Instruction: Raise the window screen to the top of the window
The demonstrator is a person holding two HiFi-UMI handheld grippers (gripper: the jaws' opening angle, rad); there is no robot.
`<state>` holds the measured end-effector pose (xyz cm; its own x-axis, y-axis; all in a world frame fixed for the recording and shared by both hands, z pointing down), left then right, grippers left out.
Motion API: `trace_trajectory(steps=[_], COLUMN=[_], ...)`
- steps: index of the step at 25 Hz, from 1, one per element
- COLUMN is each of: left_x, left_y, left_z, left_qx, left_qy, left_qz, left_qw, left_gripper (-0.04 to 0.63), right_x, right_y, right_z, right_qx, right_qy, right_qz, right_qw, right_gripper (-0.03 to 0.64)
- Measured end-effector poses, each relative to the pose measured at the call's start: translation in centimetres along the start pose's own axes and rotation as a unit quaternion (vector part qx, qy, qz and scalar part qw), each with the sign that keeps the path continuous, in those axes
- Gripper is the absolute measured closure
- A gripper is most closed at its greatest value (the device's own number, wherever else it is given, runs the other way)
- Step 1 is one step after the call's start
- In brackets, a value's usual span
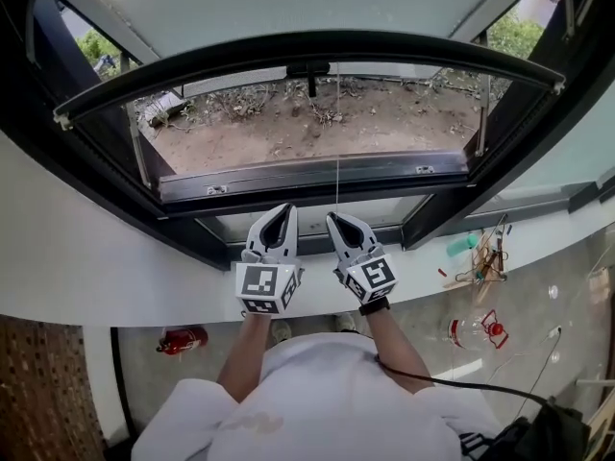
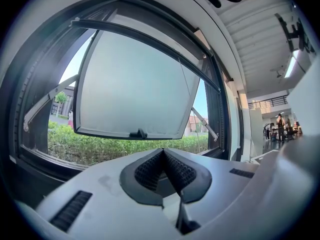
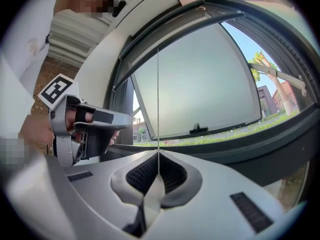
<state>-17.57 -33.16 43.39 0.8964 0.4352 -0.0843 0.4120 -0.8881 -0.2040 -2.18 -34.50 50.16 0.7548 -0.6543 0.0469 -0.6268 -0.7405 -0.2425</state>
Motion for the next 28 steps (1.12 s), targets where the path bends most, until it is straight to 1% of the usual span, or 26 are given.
trace_trajectory(steps=[5, 10, 15, 19, 28], left_x=[0.2, 0.4, 0.7, 1.1, 1.0], left_y=[0.4, 0.5, 0.6, 0.9, 1.4], left_z=[1.2, 2.5, 3.2, 3.5, 4.8], left_qx=[0.015, 0.024, 0.025, 0.028, 0.037], left_qy=[-0.001, 0.008, 0.008, 0.008, 0.019], left_qz=[0.004, 0.004, 0.0, -0.006, -0.012], left_qw=[0.9999, 0.9997, 0.9997, 0.9996, 0.9991], left_gripper=[0.595, 0.594, 0.595, 0.594, 0.594], right_x=[-0.4, -0.9, -1.4, -1.9, -1.6], right_y=[0.8, 1.3, 1.8, 2.4, 3.3], right_z=[2.2, 4.8, 8.3, 11.4, 15.3], right_qx=[0.03, 0.06, 0.075, 0.111, 0.138], right_qy=[0.0, -0.005, -0.009, -0.017, -0.043], right_qz=[0.014, 0.025, 0.023, 0.039, 0.03], right_qw=[0.999, 0.998, 0.997, 0.993, 0.989], right_gripper=[0.617, 0.617, 0.617, 0.617, 0.617])
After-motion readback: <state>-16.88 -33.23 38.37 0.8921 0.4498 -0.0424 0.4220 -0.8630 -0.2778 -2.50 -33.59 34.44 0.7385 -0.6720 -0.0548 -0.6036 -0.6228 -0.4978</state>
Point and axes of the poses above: the fingertips, and each gripper's own axes: y forward along the fingers, x to its right, z out of its top, the point moved 7 cm from there along -y, backward along the fingers, and after that the axes turned 12 degrees about x, right-handed, at the moved point
